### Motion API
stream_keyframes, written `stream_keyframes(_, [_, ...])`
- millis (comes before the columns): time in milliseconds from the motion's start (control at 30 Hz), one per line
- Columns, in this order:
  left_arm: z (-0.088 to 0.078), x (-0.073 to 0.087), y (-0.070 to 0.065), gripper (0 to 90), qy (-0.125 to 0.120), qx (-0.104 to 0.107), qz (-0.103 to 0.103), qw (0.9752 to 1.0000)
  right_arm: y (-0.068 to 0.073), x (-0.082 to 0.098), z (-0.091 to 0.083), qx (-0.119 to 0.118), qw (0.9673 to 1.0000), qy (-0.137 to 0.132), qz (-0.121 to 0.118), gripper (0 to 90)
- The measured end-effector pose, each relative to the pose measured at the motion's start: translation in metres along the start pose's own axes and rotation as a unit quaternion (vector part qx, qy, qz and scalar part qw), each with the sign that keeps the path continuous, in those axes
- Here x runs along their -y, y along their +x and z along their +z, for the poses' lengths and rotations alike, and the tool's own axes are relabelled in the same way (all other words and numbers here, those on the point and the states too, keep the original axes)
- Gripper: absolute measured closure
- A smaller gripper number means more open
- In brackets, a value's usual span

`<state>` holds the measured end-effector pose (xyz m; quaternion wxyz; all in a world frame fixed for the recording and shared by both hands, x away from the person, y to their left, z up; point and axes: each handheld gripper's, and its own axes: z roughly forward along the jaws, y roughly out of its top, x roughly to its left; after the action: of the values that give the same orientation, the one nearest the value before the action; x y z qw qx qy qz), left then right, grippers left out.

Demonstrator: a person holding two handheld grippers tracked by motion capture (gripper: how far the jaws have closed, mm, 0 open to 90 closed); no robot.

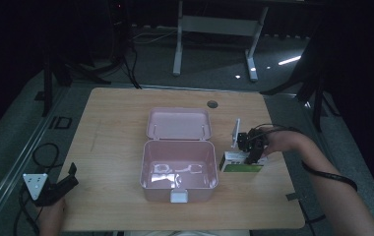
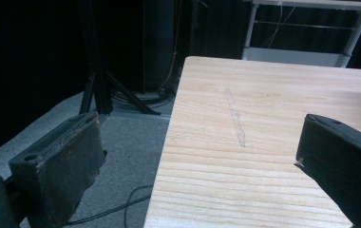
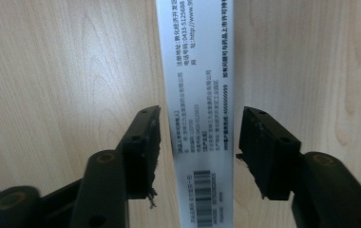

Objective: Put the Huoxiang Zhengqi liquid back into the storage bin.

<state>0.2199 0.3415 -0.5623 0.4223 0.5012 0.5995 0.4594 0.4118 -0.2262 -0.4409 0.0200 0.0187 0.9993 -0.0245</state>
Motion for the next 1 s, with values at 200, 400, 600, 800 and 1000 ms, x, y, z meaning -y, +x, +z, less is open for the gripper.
stream_keyframes(200, [0.000,0.000,0.000,2.1,0.000,0.000,0.001,1.0000,-0.001,-0.003,0.006,-0.008,1.0000,0.002,-0.001,53.7])
stream_keyframes(400, [0.000,0.000,0.000,2.1,0.000,0.001,0.000,1.0000,-0.002,-0.006,0.009,-0.012,0.9999,0.008,0.003,58.7])
stream_keyframes(600, [0.000,0.000,0.000,2.1,0.000,0.001,0.000,1.0000,-0.001,-0.007,0.008,-0.014,0.9998,0.016,0.003,61.4])
stream_keyframes(800, [0.000,0.000,0.000,2.1,0.001,0.001,0.001,1.0000,-0.002,-0.007,0.007,-0.013,0.9997,0.019,0.009,61.7])
stream_keyframes(1000, [0.000,0.000,0.000,2.1,0.001,0.001,0.001,1.0000,0.001,-0.006,-0.004,-0.017,0.9996,0.020,0.009,61.8])
